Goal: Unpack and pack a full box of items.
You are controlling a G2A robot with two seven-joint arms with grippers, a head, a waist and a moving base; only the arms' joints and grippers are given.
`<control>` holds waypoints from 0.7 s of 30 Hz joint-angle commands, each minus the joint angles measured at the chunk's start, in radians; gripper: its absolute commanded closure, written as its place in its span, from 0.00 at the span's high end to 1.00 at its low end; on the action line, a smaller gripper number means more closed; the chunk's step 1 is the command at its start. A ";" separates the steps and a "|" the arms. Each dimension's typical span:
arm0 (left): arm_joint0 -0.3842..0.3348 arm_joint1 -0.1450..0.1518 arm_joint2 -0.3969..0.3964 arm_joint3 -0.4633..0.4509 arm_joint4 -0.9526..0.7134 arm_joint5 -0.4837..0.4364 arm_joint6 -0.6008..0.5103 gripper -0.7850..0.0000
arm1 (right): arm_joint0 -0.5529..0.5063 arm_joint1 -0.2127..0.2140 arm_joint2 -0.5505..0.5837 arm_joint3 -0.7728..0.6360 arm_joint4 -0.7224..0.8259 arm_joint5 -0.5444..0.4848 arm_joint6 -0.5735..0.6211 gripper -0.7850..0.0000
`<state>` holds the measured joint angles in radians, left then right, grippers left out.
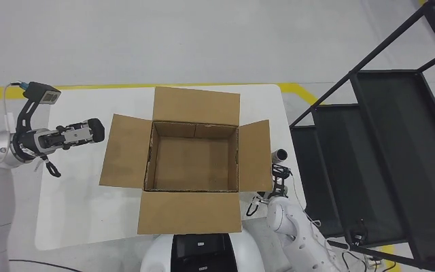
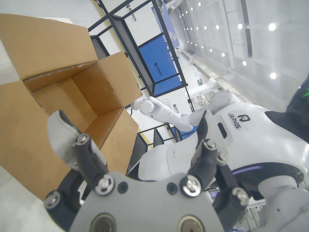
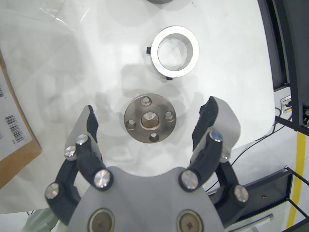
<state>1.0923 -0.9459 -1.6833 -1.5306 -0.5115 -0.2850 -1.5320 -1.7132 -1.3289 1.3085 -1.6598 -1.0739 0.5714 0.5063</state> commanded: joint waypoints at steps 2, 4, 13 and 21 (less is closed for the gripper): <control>0.000 0.000 0.000 0.000 0.000 0.000 0.000 1.00 | 0.004 -0.001 0.001 0.005 0.013 -0.002 0.010 1.00; 0.000 0.000 0.000 0.000 0.000 0.000 0.000 1.00 | 0.005 -0.002 0.005 0.003 0.033 -0.013 0.022 0.65; 0.000 0.000 0.000 0.000 0.000 0.000 0.000 1.00 | -0.004 -0.001 0.022 -0.007 0.043 -0.018 0.027 0.00; 0.000 0.000 0.000 0.000 0.000 0.000 0.000 1.00 | -0.003 -0.003 0.019 -0.017 0.033 -0.003 0.016 0.00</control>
<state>1.0923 -0.9459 -1.6833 -1.5306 -0.5115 -0.2850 -1.5320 -1.7136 -1.3317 1.3277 -1.6711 -1.0385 0.5667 0.5233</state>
